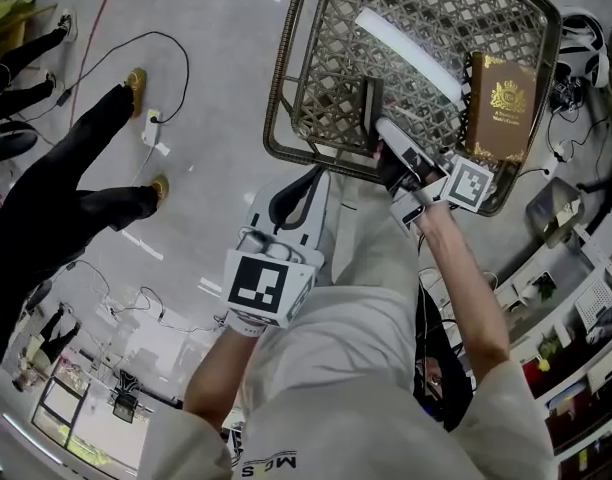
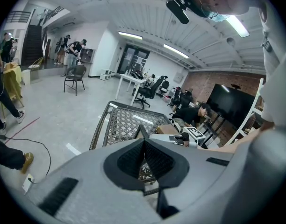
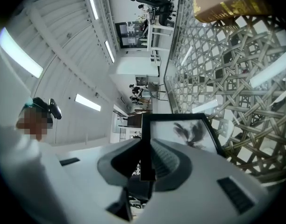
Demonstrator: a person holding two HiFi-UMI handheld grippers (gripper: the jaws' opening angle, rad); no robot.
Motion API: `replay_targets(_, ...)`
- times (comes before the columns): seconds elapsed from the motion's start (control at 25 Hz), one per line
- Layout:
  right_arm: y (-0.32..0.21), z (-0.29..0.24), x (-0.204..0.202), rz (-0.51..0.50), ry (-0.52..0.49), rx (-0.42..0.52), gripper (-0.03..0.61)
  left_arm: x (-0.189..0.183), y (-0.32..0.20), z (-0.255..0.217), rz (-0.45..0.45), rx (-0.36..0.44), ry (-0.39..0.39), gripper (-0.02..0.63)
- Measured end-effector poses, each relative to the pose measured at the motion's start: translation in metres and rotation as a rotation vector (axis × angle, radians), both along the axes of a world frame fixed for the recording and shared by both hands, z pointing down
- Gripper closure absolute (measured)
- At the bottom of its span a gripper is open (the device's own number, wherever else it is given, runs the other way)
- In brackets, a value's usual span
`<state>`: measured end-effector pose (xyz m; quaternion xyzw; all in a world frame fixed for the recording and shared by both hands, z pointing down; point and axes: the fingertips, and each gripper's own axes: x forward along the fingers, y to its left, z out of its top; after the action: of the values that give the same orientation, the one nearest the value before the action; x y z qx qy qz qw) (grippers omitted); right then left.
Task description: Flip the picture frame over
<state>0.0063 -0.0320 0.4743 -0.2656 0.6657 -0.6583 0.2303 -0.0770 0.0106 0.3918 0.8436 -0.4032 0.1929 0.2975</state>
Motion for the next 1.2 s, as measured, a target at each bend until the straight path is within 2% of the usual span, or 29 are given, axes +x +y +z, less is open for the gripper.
replay_targets(0.24, 0.006, 0.002, 0.009, 0.006, 0.016, -0.003, 0.502, 0.010, 0.000, -0.001, 0.002, -0.018, 0.013, 0.589)
replay_targets(0.4, 0.011, 0.002, 0.017, 0.002, 0.046, 0.020, 0.500, 0.014, 0.002, 0.001, 0.027, -0.001, 0.004, 0.589)
replay_targets(0.76, 0.018, 0.001, 0.043, 0.034, 0.042, 0.030, 0.491, 0.026, 0.007, -0.001, 0.056, -0.001, -0.001, 0.589)
replay_targets(0.84, 0.022, 0.002, 0.047, 0.028, 0.031, 0.032, 0.420, 0.030, 0.008, 0.000, 0.063, -0.001, 0.000, 0.589)
replay_targets(0.92, 0.023, 0.003, 0.051, 0.028, 0.031, 0.035, 0.416, 0.033, 0.009, 0.000, 0.071, -0.003, 0.000, 0.589)
replay_targets(1.2, 0.028, 0.015, 0.070, 0.049, 0.138, 0.034, 0.416, 0.044, 0.012, 0.001, 0.103, -0.007, -0.003, 0.589)
